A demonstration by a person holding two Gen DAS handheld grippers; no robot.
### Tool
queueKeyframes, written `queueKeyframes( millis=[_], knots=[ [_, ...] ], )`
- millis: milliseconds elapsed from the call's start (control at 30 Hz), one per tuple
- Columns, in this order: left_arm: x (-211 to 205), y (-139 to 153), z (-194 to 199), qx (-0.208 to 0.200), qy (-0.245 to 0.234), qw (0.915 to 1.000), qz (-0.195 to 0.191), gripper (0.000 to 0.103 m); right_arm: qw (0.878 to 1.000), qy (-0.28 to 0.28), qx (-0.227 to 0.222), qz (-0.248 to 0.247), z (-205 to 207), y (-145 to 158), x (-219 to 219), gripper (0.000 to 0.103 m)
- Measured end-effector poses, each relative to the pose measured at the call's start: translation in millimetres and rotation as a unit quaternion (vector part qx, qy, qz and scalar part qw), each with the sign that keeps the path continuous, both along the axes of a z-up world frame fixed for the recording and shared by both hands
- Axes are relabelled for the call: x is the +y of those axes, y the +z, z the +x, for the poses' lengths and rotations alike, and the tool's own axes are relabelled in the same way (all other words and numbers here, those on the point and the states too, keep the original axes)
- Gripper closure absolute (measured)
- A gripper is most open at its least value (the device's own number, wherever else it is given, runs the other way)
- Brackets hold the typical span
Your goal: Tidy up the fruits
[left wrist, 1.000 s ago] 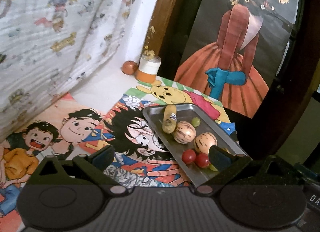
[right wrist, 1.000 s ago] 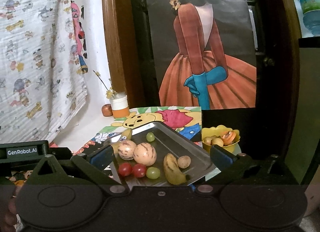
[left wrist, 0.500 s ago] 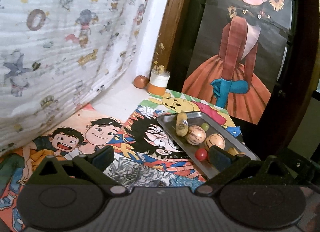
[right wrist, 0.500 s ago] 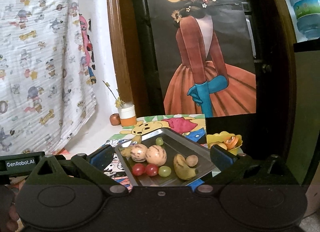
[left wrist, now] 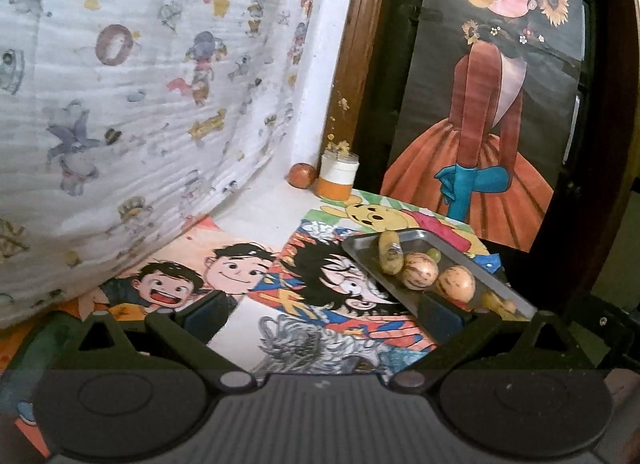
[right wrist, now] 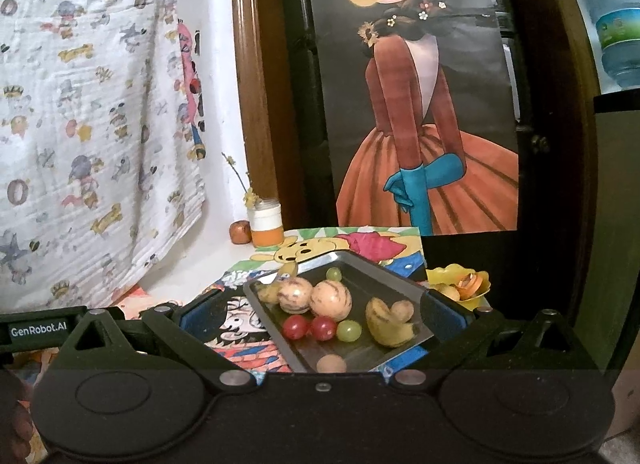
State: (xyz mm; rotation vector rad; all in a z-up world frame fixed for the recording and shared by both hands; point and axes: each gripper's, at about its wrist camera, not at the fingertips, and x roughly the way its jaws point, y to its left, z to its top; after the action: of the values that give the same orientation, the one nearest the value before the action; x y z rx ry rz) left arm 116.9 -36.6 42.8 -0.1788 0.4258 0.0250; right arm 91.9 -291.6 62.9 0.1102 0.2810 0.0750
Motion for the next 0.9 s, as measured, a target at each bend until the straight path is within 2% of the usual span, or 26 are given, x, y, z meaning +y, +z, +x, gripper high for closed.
queueKeyframes(
  millis=[567,900],
  knots=[
    [34,-26,-39,-0.008,0.021,0.9997,0.006,0.0,1.0,-0.02,-0.015,-0.017,-31,-17,25,0.001],
    [48,-37,-60,-0.006,0.037,0.9991,0.019,0.0,0.999,0.009,-0.012,-0.028,-43,-27,41,0.0]
  ],
)
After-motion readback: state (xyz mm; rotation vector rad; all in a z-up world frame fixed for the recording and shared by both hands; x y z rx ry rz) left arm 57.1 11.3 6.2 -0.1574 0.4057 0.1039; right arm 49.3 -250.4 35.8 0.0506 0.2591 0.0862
